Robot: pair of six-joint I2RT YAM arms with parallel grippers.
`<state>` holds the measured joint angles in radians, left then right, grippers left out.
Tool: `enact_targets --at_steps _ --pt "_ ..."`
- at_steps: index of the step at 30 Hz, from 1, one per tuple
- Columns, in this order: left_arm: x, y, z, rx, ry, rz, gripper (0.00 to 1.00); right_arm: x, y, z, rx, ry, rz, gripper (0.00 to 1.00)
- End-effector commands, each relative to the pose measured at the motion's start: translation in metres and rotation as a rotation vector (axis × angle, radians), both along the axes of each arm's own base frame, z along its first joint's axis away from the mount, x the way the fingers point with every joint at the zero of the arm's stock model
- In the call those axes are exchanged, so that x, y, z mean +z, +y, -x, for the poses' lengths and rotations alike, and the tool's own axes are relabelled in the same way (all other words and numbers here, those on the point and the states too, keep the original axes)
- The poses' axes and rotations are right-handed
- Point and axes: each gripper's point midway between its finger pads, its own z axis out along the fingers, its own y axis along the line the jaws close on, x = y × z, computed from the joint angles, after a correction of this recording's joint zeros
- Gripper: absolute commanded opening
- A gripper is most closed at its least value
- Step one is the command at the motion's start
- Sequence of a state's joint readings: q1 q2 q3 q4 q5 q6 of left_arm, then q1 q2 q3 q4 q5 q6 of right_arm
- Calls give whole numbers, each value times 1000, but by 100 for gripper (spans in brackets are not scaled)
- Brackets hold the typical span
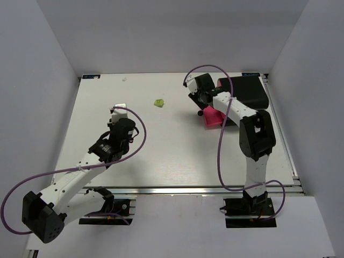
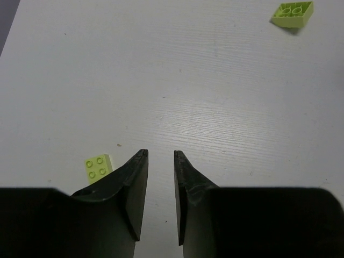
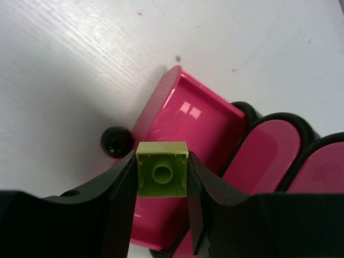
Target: Sort the legos into containers by color
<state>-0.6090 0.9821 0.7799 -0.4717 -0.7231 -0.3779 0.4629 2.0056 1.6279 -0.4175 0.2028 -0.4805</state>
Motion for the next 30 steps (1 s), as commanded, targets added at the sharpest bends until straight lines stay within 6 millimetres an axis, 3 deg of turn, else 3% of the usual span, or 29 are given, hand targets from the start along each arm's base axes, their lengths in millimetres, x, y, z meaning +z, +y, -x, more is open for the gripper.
enact_targets --at_steps 1,5,9,11,12,16,21,22,24,26,27,28,29,30 --pt "15 3 0 25 -33 27 37 27 -9 -29 -41 -109 36 7" --pt "9 7 1 48 -2 8 38 17 -12 -38 -34 -89 73 20" --pt "5 7 1 60 16 17 40 10 -10 -38 -17 -62 82 44" --pt "1 9 2 68 33 19 41 7 -11 -36 -11 -51 84 44" --pt "0 10 2 78 37 29 48 6 -13 -36 -13 -47 85 56" --pt "-8 14 4 95 69 46 61 4 -14 -34 -12 -41 88 62" --pt "-17 18 6 122 114 89 67 21 -12 -27 -9 -52 50 62" --pt "-19 22 6 138 124 98 67 27 -10 -21 1 -43 34 61" --pt "-24 25 8 161 153 125 67 60 4 -2 61 -55 -74 56" --pt "-28 34 9 204 191 142 65 67 20 26 116 -21 -226 46" --pt "-29 37 9 232 198 165 64 104 41 56 228 -34 -397 35" --pt "-33 40 10 252 228 167 63 87 44 74 217 14 -512 25" --pt "-37 46 11 285 250 191 61 117 59 110 340 21 -662 22" --pt "-40 49 12 300 267 204 61 120 65 129 385 49 -734 26"
